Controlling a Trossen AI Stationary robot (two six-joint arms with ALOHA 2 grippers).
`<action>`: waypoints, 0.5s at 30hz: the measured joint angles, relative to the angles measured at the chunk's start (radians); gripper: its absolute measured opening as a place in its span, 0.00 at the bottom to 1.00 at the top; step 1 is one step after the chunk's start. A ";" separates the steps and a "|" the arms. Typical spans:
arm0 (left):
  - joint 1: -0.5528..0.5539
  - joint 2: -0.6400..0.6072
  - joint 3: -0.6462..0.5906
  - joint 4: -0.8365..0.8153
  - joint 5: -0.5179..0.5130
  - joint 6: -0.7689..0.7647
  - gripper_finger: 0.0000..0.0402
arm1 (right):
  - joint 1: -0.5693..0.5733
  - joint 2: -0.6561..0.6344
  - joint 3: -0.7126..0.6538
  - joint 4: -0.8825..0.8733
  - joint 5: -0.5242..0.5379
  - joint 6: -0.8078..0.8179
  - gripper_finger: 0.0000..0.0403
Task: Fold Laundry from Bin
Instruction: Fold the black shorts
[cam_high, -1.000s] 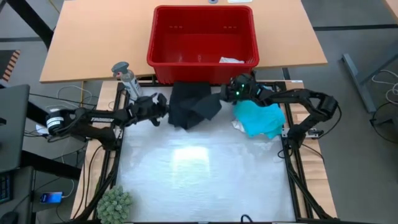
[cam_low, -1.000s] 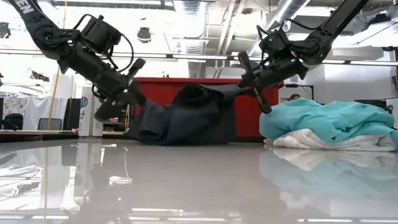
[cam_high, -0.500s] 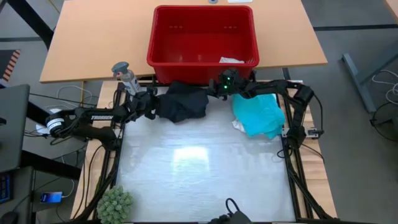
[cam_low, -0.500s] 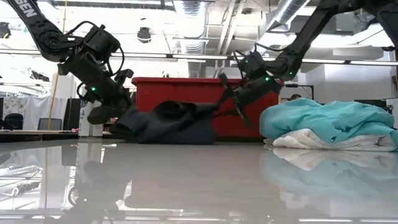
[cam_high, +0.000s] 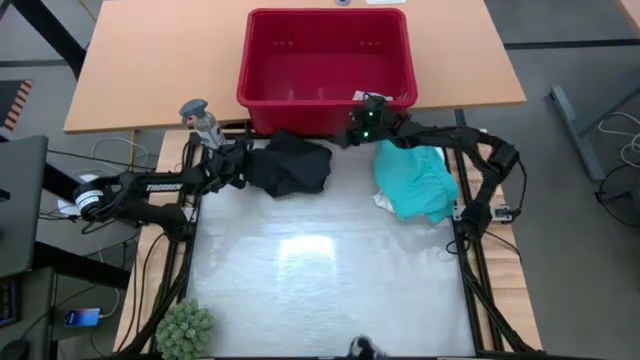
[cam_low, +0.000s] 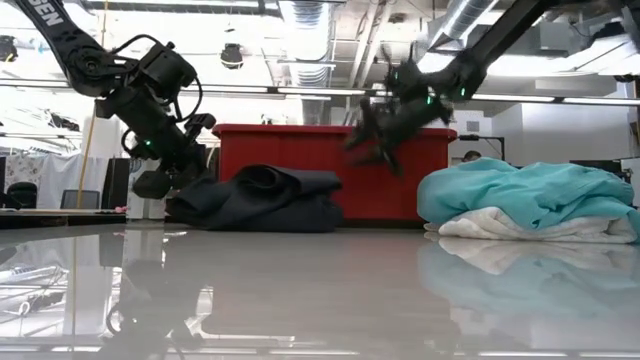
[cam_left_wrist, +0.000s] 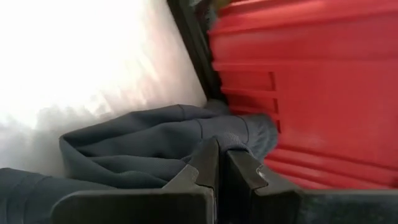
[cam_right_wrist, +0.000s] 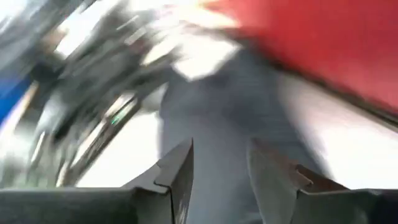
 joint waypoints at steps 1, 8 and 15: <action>0.000 0.000 0.005 -0.002 0.001 0.013 0.00 | 0.039 -0.027 0.004 -0.019 -0.021 -0.104 0.42; -0.003 0.000 0.014 -0.006 0.005 0.060 0.00 | 0.375 -0.066 0.021 -0.106 0.354 -0.721 0.41; -0.003 0.000 0.014 -0.008 0.006 0.068 0.00 | 0.559 0.086 0.140 -0.118 0.873 -1.102 0.53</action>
